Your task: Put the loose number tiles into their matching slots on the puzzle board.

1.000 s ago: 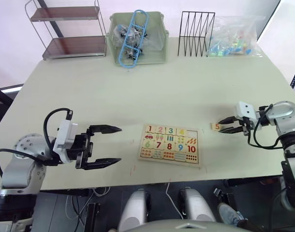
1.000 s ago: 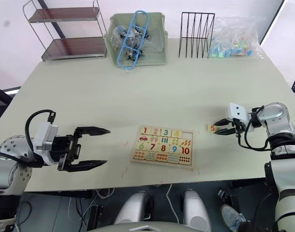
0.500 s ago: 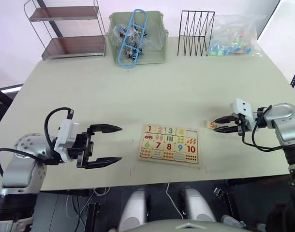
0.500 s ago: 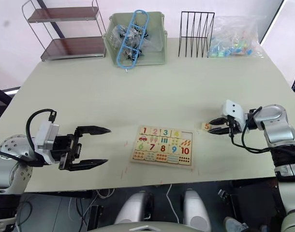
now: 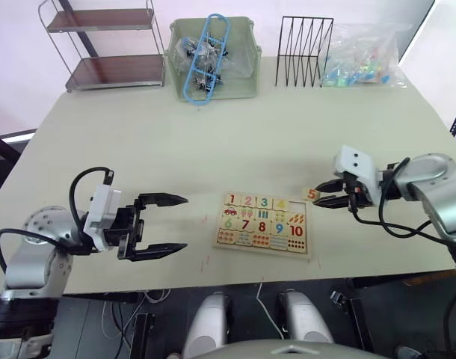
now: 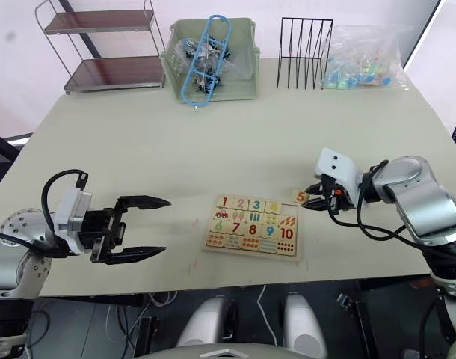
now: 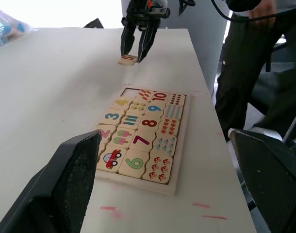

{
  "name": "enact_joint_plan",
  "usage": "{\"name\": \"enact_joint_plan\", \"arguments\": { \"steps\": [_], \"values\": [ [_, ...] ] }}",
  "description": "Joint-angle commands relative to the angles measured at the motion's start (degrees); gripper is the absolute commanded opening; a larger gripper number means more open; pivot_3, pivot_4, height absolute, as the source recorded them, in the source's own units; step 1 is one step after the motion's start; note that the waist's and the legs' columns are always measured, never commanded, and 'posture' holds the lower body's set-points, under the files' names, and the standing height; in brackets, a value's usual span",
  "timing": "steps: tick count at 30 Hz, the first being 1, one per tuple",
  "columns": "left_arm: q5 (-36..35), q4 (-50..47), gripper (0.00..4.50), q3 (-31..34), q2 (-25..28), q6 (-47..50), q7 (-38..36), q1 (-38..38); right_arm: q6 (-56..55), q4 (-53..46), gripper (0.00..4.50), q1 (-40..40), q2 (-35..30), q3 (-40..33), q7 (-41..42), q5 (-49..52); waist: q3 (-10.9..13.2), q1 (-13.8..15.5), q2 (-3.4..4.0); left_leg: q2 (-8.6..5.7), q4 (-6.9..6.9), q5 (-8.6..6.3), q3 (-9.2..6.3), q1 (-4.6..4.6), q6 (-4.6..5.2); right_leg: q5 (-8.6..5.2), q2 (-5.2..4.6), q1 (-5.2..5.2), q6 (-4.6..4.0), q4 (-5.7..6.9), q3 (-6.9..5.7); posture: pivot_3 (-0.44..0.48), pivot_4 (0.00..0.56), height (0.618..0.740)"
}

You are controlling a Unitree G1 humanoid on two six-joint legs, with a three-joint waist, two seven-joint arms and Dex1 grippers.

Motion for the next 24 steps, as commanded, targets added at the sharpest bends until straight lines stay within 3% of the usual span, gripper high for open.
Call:
{"name": "enact_joint_plan", "arguments": {
  "steps": [1, 15, 24],
  "values": [
    [0.37, 0.30, 4.50, 1.87, 0.40, -1.09, 0.54, 0.52, 6.92, -4.81, 0.85, -4.56, -1.89, 4.26, -0.83, 0.62, 0.00, -0.07, 0.00, 0.01, 0.00, 0.00, 0.01, -0.01, 0.00, 0.00, 0.00, -0.03, 0.00, 0.01, 0.01, 0.000, 0.150, 0.740],
    [1.17, -1.03, 4.50, 4.95, 0.38, -1.99, 3.50, 4.76, 18.61, -1.48, 0.85, -19.84, -0.62, 20.65, -4.17, -0.32, 0.01, -0.28, -0.01, 0.02, -0.01, 0.00, -0.01, -0.07, 0.00, 0.00, -0.07, -0.12, -0.01, -0.01, -0.04, 0.000, 0.150, 0.740],
    [1.05, -2.84, 4.50, 5.56, -0.04, -2.20, 5.12, 7.07, 19.03, 3.61, 0.85, -24.35, 1.39, 27.98, -5.71, -1.22, 0.01, -0.28, -0.01, -0.01, -0.01, 0.00, -0.03, -0.10, 0.00, 0.00, -0.16, -0.12, -0.01, -0.03, -0.08, 0.000, 0.150, 0.740]
  ]
}}
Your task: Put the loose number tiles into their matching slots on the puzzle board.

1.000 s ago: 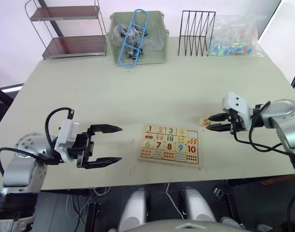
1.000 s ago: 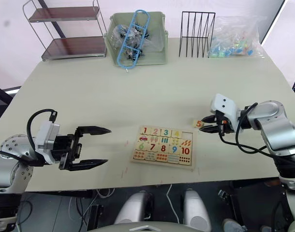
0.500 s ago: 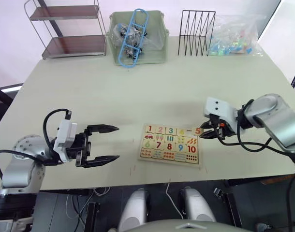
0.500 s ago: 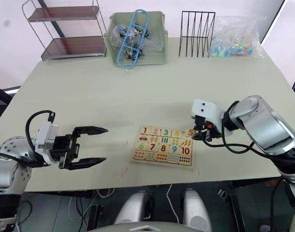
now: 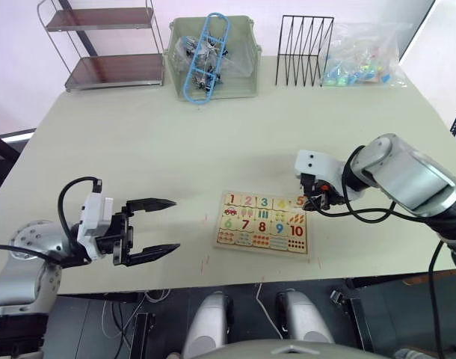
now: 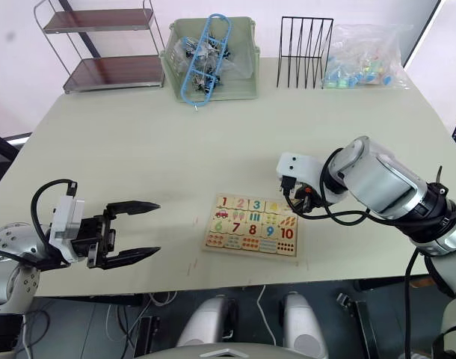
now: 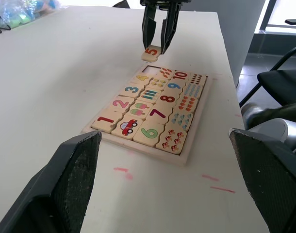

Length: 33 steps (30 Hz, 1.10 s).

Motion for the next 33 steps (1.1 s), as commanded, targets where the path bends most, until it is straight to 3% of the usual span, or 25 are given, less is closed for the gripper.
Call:
{"name": "enact_joint_plan", "arguments": {
  "steps": [1, 33],
  "values": [
    [-0.73, -2.10, 4.50, 1.60, -0.08, -0.71, 0.56, 0.63, -0.47, 1.44, 0.85, -1.73, 0.49, 1.24, -0.80, -0.99, 0.00, -0.03, 0.00, 0.00, 0.00, 0.00, 0.00, 0.00, 0.00, 0.00, 0.00, 0.00, 0.00, 0.00, 0.00, 0.000, 0.150, 0.740],
    [-0.90, -3.67, 4.50, 1.78, -0.39, -0.63, 1.83, 2.56, -6.07, 3.39, 0.85, -1.07, 1.44, 5.09, -0.50, -3.90, 0.01, -0.07, 0.01, -0.01, -0.01, 0.00, -0.05, -0.04, 0.00, 0.00, 0.00, -0.02, 0.00, -0.01, -0.05, 0.000, 0.150, 0.740]
  ]
}}
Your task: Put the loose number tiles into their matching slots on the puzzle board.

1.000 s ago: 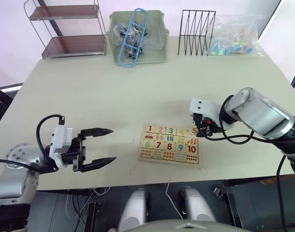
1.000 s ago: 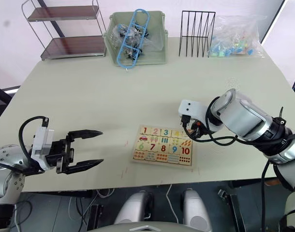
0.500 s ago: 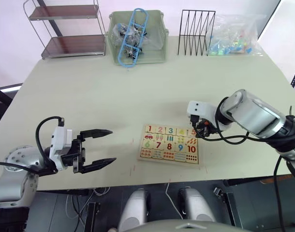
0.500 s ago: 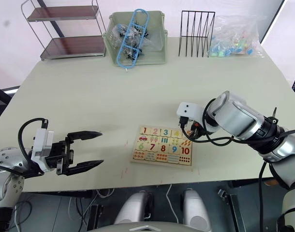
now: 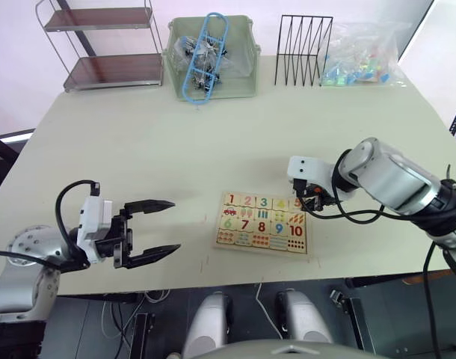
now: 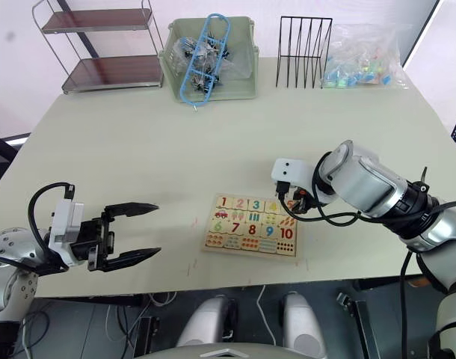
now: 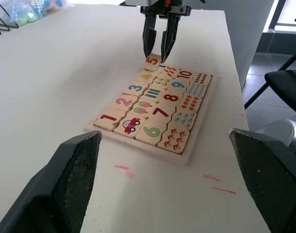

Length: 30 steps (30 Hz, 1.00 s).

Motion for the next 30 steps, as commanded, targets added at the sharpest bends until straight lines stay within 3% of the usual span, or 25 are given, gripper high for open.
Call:
{"name": "enact_joint_plan", "arguments": {
  "steps": [1, 21, 22, 25, 27, 28, 30],
  "values": [
    [-0.90, -1.87, 4.50, 1.29, 0.00, -0.51, 0.09, 0.43, -1.15, -0.74, 0.85, -0.17, -0.60, 0.05, 0.70, -0.83, 0.00, 0.00, 0.00, 0.00, 0.00, 0.00, 0.00, 0.00, 0.00, 0.00, 0.00, 0.00, 0.00, 0.00, 0.00, 0.000, 0.150, 0.740],
    [-0.96, -2.47, 4.50, 0.99, -0.06, -0.29, 0.51, 0.61, -3.37, -0.68, 0.85, 1.17, -0.38, 0.07, 1.50, -2.07, 0.00, 0.00, 0.00, 0.00, 0.00, 0.00, -0.03, -0.01, 0.00, 0.00, -0.01, 0.00, 0.00, -0.02, -0.02, 0.000, 0.150, 0.740],
    [-0.96, -2.41, 4.50, 0.93, -0.04, -0.31, 0.52, 0.56, -3.67, -0.62, 1.65, 1.21, -0.40, 0.06, 1.54, -2.17, 0.00, 0.00, 0.00, 0.00, 0.00, 0.00, -0.03, -0.01, 0.00, 0.00, -0.01, 0.00, 0.00, -0.02, -0.02, 0.000, 0.150, 0.740],
    [-0.97, -2.31, 4.50, 0.81, 0.00, -0.28, 0.56, 0.39, -4.28, -0.37, 2.96, 1.31, -0.39, -0.09, 1.71, -2.48, 0.00, 0.01, 0.00, 0.00, 0.00, 0.00, -0.03, -0.02, 0.00, 0.00, -0.01, 0.00, 0.00, -0.02, -0.02, 0.000, 0.150, 0.740],
    [-0.96, -2.26, 4.50, 0.73, -0.02, -0.27, 0.57, 0.28, -4.68, -0.13, 4.19, 1.40, -0.42, -0.30, 1.83, -2.70, 0.00, 0.01, 0.00, 0.00, 0.00, 0.00, -0.04, -0.02, 0.00, 0.00, -0.01, 0.00, 0.00, -0.03, -0.03, 0.000, 0.150, 0.740],
    [-0.96, -2.24, 4.50, 0.70, -0.03, -0.26, 0.57, 0.24, -4.79, -0.05, 4.48, 1.42, -0.48, -0.45, 1.92, -2.72, 0.00, 0.01, 0.00, 0.00, 0.00, 0.00, -0.04, -0.02, 0.00, 0.00, -0.02, 0.00, 0.00, -0.03, -0.03, 0.000, 0.150, 0.740],
    [-0.98, -2.21, 4.50, 0.67, -0.03, -0.23, 0.56, 0.18, -4.71, 0.05, 4.48, 1.43, -0.65, -0.99, 2.03, -2.56, 0.00, 0.01, 0.00, 0.00, 0.00, 0.00, -0.04, -0.02, 0.00, 0.00, -0.01, 0.00, 0.00, -0.02, -0.03, 0.000, 0.150, 0.740]
  ]
}}
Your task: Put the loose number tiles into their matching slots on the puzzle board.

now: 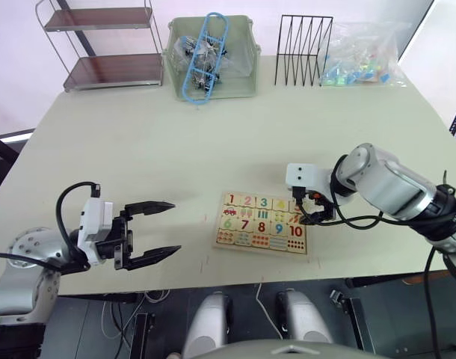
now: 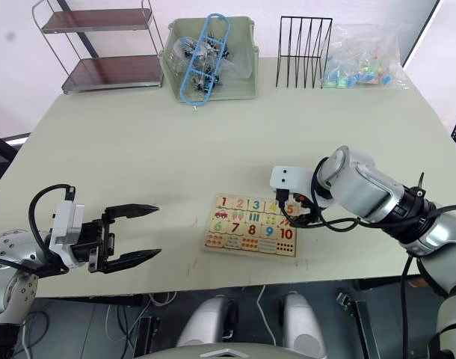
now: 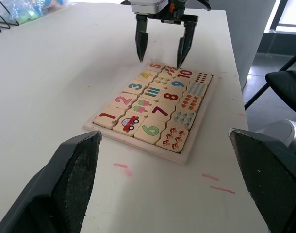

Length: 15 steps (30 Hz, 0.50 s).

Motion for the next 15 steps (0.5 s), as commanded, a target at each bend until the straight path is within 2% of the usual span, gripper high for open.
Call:
{"name": "enact_joint_plan", "arguments": {
  "steps": [1, 8, 15],
  "values": [
    [-0.97, -1.73, 4.50, 0.68, -0.02, -0.25, -0.03, -0.50, -0.21, -0.21, 4.48, -0.16, -0.79, -2.25, 0.64, -0.22, 0.00, 0.00, 0.00, 0.00, 0.00, 0.00, 0.00, 0.00, 0.00, 0.00, 0.00, 0.00, 0.00, 0.00, 0.00, 0.000, 0.150, 0.740],
    [-0.91, -1.31, 4.50, 0.78, -0.10, -0.43, -0.20, -0.68, -0.87, -1.82, 4.48, 1.52, -3.31, -7.73, 1.80, 1.95, 0.01, 0.07, 0.00, -0.01, 0.00, 0.00, -0.02, -0.03, 0.00, 0.00, -0.01, 0.00, 0.00, -0.03, -0.02, 0.000, 0.150, 0.740],
    [-0.72, -0.68, 4.50, 0.57, -0.53, -0.62, -0.06, -1.23, -1.62, -2.64, 4.48, 9.12, -2.67, -20.91, -1.61, 7.27, 0.01, 0.13, -0.01, -0.02, 0.01, 0.00, -0.13, -0.16, 0.00, 0.00, -0.01, -0.04, 0.01, -0.06, -0.11, 0.000, 0.150, 0.740]
  ]
}}
